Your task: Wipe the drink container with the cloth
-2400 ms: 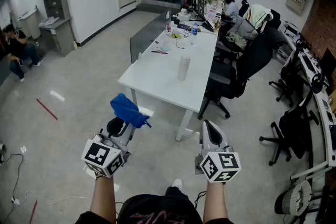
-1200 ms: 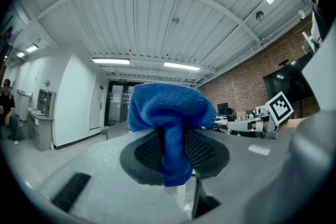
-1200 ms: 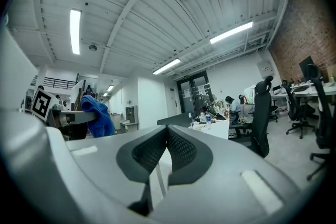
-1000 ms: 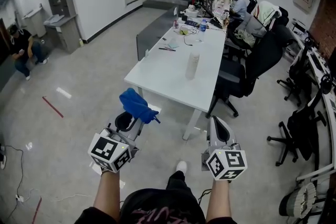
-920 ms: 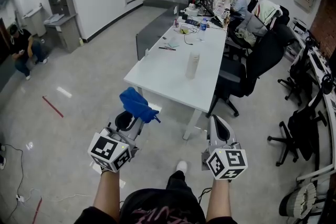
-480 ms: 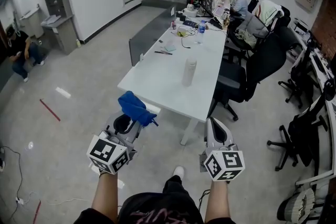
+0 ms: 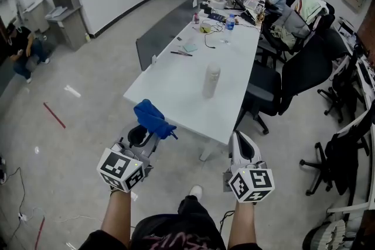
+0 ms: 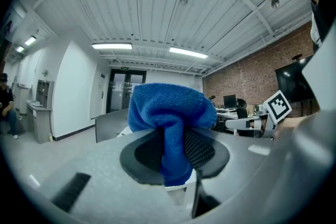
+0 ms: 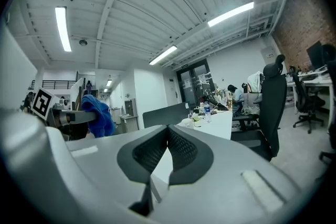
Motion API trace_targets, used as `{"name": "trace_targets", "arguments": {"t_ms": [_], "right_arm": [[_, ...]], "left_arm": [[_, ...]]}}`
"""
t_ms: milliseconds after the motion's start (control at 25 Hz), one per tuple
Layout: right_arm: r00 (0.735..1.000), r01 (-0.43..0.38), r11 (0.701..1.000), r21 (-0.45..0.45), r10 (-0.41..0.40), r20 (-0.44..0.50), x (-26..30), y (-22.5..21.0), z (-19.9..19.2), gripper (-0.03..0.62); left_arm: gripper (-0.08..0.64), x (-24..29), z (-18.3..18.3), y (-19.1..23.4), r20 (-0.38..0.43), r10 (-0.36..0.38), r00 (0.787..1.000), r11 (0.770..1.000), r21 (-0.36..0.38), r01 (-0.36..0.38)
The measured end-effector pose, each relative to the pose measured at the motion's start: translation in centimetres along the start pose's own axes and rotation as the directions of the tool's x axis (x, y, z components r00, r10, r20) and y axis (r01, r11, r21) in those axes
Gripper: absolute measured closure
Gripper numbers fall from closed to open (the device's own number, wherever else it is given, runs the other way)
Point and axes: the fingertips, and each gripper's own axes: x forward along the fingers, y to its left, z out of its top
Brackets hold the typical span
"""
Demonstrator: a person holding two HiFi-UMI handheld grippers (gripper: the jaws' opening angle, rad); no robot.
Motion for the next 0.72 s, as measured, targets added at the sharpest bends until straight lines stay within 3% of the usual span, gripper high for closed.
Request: {"name": "trace_targets", "arguments": {"t_ms": [400, 720], "right_arm": [[0.999, -0.033, 0.999, 0.015, 0.034, -0.037, 6.6, -6.7, 0.6, 0.591], [0.995, -0.086, 0.996, 0.039, 0.088, -0.052, 9.8, -9.6, 1.3, 0.591]], "left_arm": [[0.466, 8.9, -1.1, 1.3, -0.046, 0.032, 0.998, 0.999, -0.019, -0.033], [0.466, 12.5, -1.0, 1.2, -0.084, 0.068, 0.994, 0.998, -0.007, -0.069]]}}
